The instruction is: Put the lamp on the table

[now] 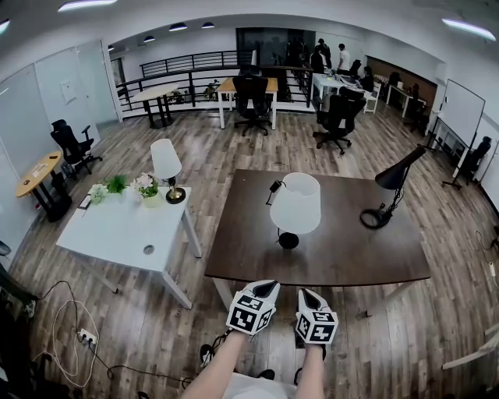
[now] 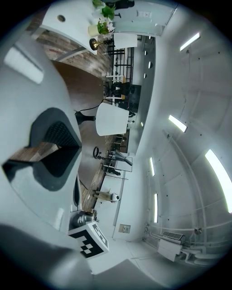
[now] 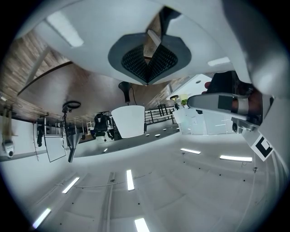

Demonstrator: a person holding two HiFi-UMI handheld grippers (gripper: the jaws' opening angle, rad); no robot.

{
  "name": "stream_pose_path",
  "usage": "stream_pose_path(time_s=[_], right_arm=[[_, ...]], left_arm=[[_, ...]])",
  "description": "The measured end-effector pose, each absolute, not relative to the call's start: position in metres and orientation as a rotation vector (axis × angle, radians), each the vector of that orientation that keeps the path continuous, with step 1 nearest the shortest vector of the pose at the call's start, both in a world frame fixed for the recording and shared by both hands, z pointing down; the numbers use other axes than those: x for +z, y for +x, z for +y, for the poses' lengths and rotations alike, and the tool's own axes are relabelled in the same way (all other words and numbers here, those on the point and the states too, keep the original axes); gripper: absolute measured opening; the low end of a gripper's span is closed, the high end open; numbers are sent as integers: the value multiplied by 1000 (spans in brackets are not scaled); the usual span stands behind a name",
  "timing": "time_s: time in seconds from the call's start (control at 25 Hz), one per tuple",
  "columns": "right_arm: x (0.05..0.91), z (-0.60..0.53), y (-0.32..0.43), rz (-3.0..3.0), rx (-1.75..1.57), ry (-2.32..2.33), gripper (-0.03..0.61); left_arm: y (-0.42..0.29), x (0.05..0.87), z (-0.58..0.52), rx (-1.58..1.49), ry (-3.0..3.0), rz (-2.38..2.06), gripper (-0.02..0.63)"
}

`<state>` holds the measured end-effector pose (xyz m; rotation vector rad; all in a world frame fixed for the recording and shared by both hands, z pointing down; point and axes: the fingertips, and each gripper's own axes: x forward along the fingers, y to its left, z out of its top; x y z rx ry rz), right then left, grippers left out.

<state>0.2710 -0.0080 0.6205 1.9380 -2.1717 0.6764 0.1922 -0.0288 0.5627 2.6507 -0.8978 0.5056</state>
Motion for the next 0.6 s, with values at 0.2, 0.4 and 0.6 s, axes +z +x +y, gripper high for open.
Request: stream_pose_path(time_s=[0.2,0.4,0.6], right_arm=[[618,-6,271,-2177,673,1942,25],[618,-7,269,-2176,667,1943,25],[620,-7,270,-2175,664,1941,25]], left_arm=[[192,563,-27,509,2647,-900,0],[188,565,-28,508,2642,-902,0],[189,568,-27,512,2641,-902,0]])
